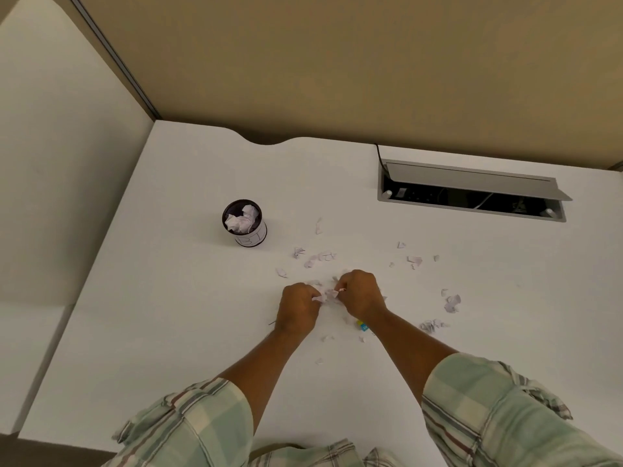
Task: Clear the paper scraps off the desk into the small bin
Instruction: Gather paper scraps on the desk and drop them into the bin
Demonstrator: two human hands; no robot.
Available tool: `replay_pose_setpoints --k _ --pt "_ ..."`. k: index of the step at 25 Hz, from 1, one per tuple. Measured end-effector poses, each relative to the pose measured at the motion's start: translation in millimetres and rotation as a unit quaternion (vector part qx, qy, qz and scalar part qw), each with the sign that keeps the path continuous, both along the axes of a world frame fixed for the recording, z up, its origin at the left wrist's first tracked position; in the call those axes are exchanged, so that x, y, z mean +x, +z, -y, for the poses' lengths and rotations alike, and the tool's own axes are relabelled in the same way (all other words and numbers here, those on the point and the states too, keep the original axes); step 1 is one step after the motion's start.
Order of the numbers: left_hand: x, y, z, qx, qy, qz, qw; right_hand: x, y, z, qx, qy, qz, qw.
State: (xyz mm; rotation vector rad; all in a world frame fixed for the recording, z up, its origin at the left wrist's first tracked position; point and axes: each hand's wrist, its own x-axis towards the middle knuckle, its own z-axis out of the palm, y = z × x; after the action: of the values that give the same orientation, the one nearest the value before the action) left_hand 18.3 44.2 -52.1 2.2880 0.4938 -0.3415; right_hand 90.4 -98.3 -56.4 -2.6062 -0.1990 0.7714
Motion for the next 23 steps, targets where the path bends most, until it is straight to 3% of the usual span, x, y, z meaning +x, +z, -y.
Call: replay_pose_setpoints --k 4,8,12,16,23 --pt "-1.9 10.7 -15.8 -0.019 0.043 0.008 0.999 -2.2 11.8 0.5 0.116 -0.128 -0.044 0.984" --pt "-0.2 32.5 -36.8 -0.112 0.16 0.018 0.981 -3.4 31.6 -15.6 0.262 -0.257 -0.108 0.924" --pt "2.1 55.9 -69.9 -0.178 0.261 0.038 0.948 2.9 57.7 -42.8 0.344 -0.291 -0.132 0.883" --pt "6.4 81.3 -106.5 -0.187 0.311 0.079 0.929 18.2 83.4 -81.9 0.347 -0.248 -0.095 0.899" --pt "13.3 91.6 -158.9 -0.147 0.349 0.099 0.92 51.9 96.4 -172.0 0.209 -0.042 0.081 0.974"
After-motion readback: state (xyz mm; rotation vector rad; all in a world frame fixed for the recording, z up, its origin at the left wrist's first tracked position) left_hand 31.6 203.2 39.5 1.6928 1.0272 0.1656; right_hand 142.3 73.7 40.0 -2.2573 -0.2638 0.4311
